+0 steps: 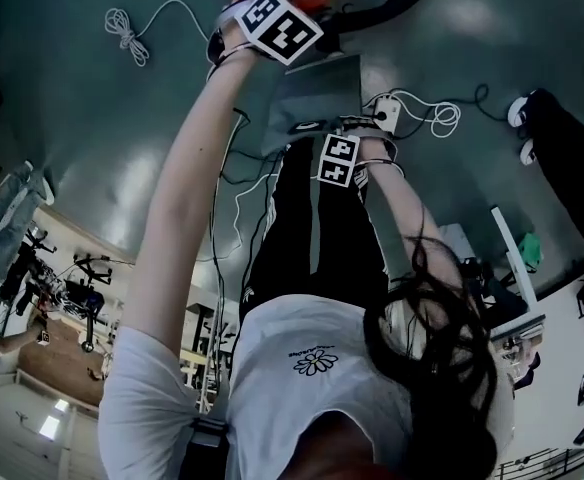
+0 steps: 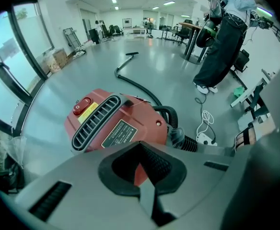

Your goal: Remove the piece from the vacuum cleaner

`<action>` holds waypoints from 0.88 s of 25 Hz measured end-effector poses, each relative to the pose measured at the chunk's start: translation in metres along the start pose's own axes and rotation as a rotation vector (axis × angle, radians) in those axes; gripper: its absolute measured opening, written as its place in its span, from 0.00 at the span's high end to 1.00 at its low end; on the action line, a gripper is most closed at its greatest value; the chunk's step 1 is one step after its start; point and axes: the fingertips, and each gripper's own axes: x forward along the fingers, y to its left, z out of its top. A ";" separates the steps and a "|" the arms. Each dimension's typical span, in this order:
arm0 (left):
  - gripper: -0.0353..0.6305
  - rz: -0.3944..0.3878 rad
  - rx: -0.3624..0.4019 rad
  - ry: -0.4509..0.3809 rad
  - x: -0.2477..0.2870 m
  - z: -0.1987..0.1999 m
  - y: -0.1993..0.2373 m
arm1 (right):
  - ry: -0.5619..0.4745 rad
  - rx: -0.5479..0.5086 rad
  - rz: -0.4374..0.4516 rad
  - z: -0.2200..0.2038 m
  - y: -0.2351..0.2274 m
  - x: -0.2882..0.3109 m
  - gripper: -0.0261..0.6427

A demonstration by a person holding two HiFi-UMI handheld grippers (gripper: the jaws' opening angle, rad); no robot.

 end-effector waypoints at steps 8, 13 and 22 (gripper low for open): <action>0.94 -0.030 -0.291 -0.110 -0.012 -0.020 -0.013 | -0.042 0.053 -0.048 0.018 -0.037 -0.027 0.93; 0.94 0.050 -0.449 -0.216 -0.053 -0.046 -0.014 | -0.036 0.028 -0.091 0.022 -0.047 -0.059 0.93; 0.94 0.154 -0.605 -0.401 -0.186 -0.050 -0.027 | -0.127 0.173 -0.211 0.023 -0.064 -0.167 0.93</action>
